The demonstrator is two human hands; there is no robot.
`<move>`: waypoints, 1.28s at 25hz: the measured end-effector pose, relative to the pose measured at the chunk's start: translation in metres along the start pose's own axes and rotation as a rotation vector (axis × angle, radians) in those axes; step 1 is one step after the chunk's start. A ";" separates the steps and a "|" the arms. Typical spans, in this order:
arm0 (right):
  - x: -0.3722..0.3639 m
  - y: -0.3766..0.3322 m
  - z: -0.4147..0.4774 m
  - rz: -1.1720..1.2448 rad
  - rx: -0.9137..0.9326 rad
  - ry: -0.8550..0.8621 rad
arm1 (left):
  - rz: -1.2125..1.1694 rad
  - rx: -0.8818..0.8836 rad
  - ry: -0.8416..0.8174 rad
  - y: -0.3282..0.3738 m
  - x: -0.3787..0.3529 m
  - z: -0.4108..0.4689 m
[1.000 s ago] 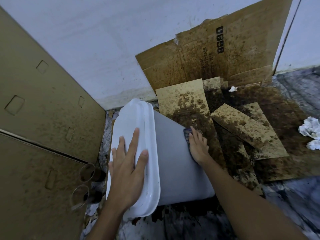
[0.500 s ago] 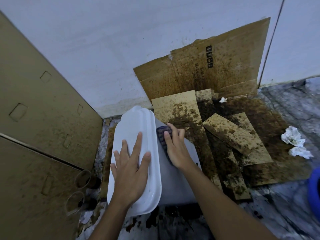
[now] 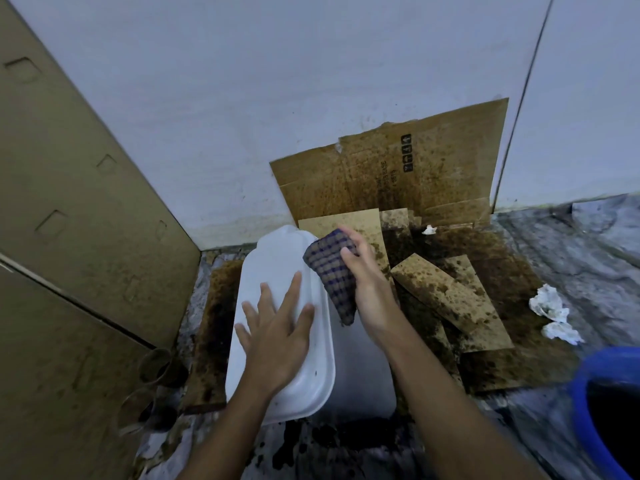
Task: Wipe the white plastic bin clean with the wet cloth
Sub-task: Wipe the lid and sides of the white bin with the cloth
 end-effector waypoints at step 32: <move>0.057 -0.030 -0.039 -0.871 -0.130 -0.096 | -0.340 -0.275 -0.048 0.091 -0.001 0.008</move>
Point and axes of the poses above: each hand's wrist, its own z-axis towards the middle knuckle, its own x-axis out of the back of the hand, y = z × x, the point moved 7 cm from there along z, towards the middle knuckle, and after that the axes turned 9 degrees about x, right-handed, at the moved point
